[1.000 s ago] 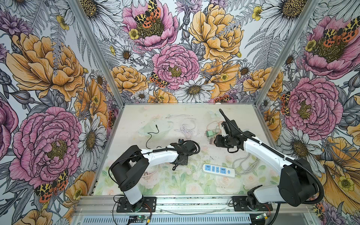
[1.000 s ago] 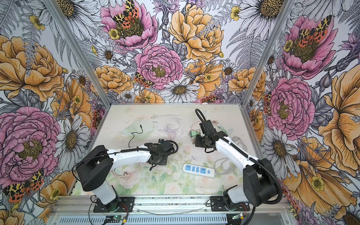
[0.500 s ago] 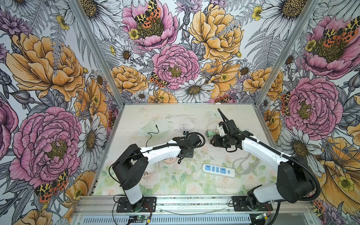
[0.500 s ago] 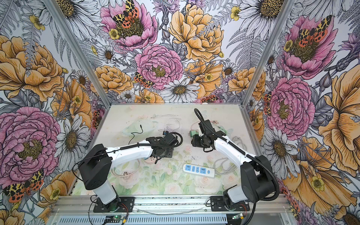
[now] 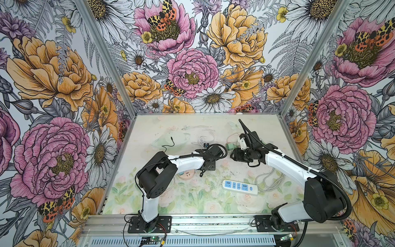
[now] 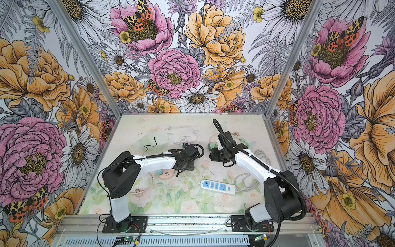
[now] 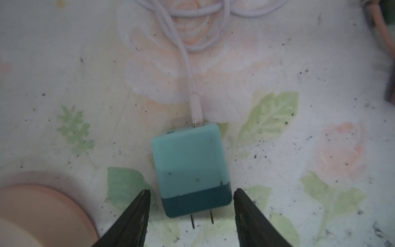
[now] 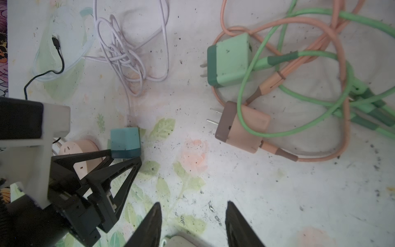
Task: Insert plugs into power strip
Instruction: Pick up the plug from the center of the table.
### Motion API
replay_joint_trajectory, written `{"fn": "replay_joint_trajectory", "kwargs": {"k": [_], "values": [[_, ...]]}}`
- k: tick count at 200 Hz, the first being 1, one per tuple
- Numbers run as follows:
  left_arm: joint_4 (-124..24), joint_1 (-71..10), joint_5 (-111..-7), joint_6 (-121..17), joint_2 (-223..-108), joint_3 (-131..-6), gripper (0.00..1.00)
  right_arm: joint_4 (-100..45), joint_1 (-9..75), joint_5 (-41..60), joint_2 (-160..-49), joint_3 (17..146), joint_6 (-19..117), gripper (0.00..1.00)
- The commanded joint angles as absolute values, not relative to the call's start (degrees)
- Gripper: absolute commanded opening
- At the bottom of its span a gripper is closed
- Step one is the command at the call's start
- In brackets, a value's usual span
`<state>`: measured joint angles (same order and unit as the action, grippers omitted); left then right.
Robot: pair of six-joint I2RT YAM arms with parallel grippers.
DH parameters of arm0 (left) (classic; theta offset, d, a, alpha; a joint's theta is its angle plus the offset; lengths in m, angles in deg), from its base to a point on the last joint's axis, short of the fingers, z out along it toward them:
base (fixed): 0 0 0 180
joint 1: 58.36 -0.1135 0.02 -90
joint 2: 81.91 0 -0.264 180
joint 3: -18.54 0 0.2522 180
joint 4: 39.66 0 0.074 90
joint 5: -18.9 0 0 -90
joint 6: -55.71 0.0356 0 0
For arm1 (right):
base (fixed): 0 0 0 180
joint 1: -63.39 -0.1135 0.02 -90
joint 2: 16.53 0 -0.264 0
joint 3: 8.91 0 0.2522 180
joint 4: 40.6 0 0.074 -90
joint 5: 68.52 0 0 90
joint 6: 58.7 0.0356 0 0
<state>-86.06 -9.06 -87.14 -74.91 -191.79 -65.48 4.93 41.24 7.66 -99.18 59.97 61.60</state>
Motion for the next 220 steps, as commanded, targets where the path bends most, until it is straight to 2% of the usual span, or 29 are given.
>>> {"fn": "replay_joint_trajectory", "kwargs": {"k": [1, 43, 101, 126, 177, 220], "values": [[-82.8, -9.5, -85.8, -76.9, -193.6, -66.9, 0.65, 3.4, 41.1, 7.0, -98.8, 60.3, 60.4, 0.50], [-81.6, -9.7, -90.0, -79.4, -194.8, -66.2, 0.61, 3.4, 41.1, 6.4, -98.8, 59.9, 60.5, 0.50], [-81.2, -9.6, -90.9, -75.2, -191.3, -61.6, 0.31, 3.3, 41.1, 4.9, -99.6, 59.8, 60.5, 0.50], [-78.9, -9.9, -89.1, -71.5, -187.7, -57.8, 0.24, 3.0, 40.8, 1.8, -100.6, 61.0, 60.4, 0.50], [-72.8, -9.7, -86.3, -65.4, -178.8, -51.8, 0.22, 2.5, 38.6, -0.2, -102.0, 62.1, 60.0, 0.50], [-69.6, -9.5, -83.4, -60.0, -175.8, -50.4, 0.21, 1.4, 35.9, -2.3, -104.1, 62.9, 60.1, 0.49]]}}
